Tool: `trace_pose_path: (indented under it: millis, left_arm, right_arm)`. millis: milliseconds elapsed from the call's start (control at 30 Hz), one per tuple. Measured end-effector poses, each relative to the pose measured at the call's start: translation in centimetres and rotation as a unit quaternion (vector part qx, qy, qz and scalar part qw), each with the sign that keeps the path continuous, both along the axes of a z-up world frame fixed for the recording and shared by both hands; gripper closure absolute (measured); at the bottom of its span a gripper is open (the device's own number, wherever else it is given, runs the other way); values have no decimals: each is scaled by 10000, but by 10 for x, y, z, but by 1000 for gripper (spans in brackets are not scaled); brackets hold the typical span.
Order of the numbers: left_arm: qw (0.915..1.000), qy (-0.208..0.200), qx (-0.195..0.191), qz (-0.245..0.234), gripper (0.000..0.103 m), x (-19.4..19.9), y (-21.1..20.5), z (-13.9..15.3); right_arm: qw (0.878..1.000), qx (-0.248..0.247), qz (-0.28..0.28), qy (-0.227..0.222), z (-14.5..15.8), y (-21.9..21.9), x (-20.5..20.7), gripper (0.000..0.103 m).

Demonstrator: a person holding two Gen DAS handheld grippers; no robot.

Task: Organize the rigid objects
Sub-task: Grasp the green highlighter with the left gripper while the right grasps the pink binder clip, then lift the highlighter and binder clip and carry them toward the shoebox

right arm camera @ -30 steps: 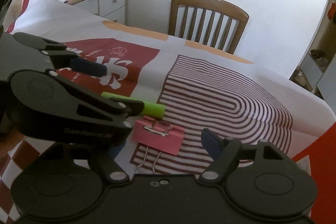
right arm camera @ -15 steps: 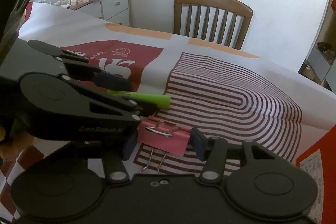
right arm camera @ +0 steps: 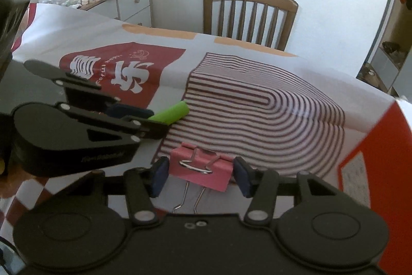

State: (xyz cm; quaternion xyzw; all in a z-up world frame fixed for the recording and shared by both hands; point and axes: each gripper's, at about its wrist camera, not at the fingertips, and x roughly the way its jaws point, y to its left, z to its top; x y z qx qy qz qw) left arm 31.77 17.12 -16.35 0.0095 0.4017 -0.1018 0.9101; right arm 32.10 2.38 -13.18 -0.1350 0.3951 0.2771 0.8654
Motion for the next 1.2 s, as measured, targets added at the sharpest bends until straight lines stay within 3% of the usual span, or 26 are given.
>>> trace_pose_path:
  millis: [567,1200]
  left_arm:
    - [9914,147,-648,1128,87,-67,-15,27]
    - [9893,-120,-726,1257,87,-113,-86,110]
  right_arm:
    - [9996,224,-26,191,43,-60,-55,50]
    - [9972,740,42,-98,111,-143,-78,50]
